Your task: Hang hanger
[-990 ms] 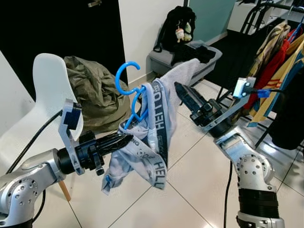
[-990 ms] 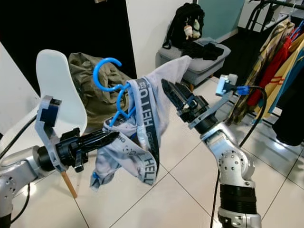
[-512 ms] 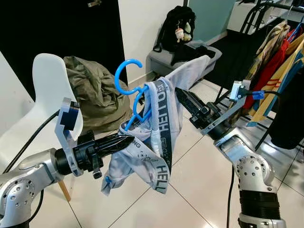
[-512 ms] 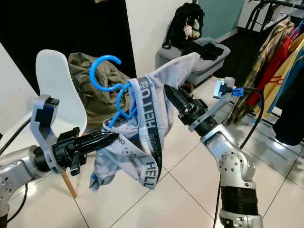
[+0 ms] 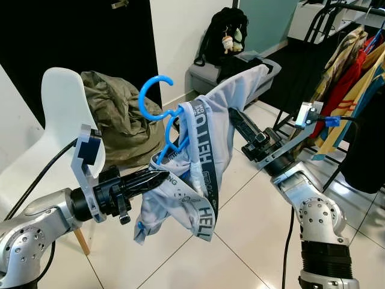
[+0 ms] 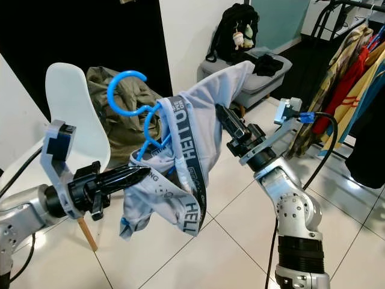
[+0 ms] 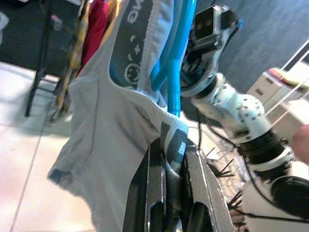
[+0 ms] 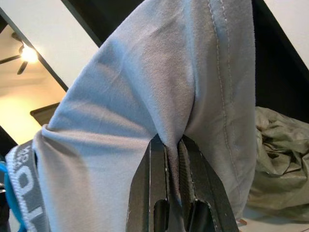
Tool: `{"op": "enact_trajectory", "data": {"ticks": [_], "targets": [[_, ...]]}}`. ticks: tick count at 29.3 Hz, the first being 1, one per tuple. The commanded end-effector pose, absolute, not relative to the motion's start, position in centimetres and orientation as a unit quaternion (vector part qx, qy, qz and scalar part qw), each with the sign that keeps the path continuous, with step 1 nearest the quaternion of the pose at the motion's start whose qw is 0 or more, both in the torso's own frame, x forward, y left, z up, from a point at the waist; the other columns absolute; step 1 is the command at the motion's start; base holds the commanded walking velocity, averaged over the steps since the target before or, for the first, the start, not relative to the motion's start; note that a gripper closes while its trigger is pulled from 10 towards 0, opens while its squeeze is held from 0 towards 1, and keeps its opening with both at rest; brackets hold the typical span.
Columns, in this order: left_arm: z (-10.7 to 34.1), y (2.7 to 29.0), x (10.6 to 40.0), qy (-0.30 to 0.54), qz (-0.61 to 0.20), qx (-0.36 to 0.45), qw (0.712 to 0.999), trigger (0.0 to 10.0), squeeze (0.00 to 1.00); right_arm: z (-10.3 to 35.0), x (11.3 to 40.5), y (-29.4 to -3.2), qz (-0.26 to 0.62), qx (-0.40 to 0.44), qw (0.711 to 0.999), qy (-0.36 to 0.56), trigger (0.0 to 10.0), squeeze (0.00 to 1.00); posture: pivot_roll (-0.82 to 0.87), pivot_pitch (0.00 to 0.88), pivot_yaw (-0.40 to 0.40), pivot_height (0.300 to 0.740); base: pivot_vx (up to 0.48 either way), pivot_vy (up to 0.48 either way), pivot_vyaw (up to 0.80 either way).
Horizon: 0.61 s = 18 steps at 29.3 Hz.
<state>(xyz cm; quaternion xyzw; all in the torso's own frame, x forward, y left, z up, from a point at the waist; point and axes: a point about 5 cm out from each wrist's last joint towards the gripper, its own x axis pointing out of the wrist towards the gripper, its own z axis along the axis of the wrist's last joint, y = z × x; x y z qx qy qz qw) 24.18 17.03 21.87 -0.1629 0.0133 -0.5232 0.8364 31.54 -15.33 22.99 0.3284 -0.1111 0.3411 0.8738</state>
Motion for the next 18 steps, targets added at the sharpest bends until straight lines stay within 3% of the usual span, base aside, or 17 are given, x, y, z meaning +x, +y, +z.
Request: {"op": "enact_trajectory", "data": {"ticks": [1, 6, 8, 9, 11, 12, 13, 18], "targets": [[21.8, 17.7, 24.2, 0.020, -0.513, -0.146, 0.846, 6.3, 0.00, 22.7, 31.8, -15.9, 0.316, 0.328, 0.883, -0.113, 0.0, 0.00, -0.03, 0.130, 0.040, 0.740, 0.000, 0.000, 0.00], [20.8, 18.5, 24.5, 0.046, -0.491, -0.113, 0.863, 6.2, 0.00, 22.2, 32.0, -16.1, 0.306, 0.322, 0.890, -0.100, 0.0, 0.00, -0.03, 0.134, 0.041, 0.740, 0.000, 0.000, 0.00], [20.8, 18.5, 24.5, 0.048, -0.488, -0.111, 0.865, 6.1, 0.00, 22.1, 31.9, -15.9, 0.309, 0.316, 0.892, -0.094, 0.5, 0.00, -0.03, 0.137, 0.042, 0.740, 0.000, 0.000, 0.00], [20.8, 18.5, 24.5, 0.047, -0.487, -0.111, 0.865, 6.0, 0.00, 21.9, 31.9, -15.7, 0.309, 0.310, 0.895, -0.087, 9.6, 0.00, -0.03, 0.139, 0.044, 0.740, 0.000, 0.000, 0.00], [20.8, 18.4, 24.5, 0.046, -0.488, -0.112, 0.865, 6.0, 0.00, 21.8, 31.9, -15.6, 0.309, 0.308, 0.896, -0.084, 10.0, 0.00, -0.03, 0.140, 0.044, 0.740, 0.000, 0.000, 0.00], [20.8, 18.3, 24.5, 0.044, -0.488, -0.114, 0.864, 5.9, 0.00, 21.7, 31.8, -15.4, 0.314, 0.302, 0.896, -0.082, 10.0, 0.18, -0.03, 0.140, 0.044, 0.740, 0.000, 0.000, 0.00], [20.8, 18.2, 24.5, 0.042, -0.489, -0.116, 0.864, 5.9, 0.00, 21.7, 31.7, -15.1, 0.322, 0.294, 0.896, -0.080, 10.0, 1.00, -0.03, 0.140, 0.044, 0.740, 0.000, 0.000, 0.00], [20.9, 18.0, 24.5, 0.039, -0.491, -0.118, 0.862, 5.9, 0.00, 21.7, 31.5, -14.9, 0.329, 0.287, 0.896, -0.079, 10.0, 1.00, -0.03, 0.141, 0.042, 0.740, 0.000, 0.000, 0.00]]}}
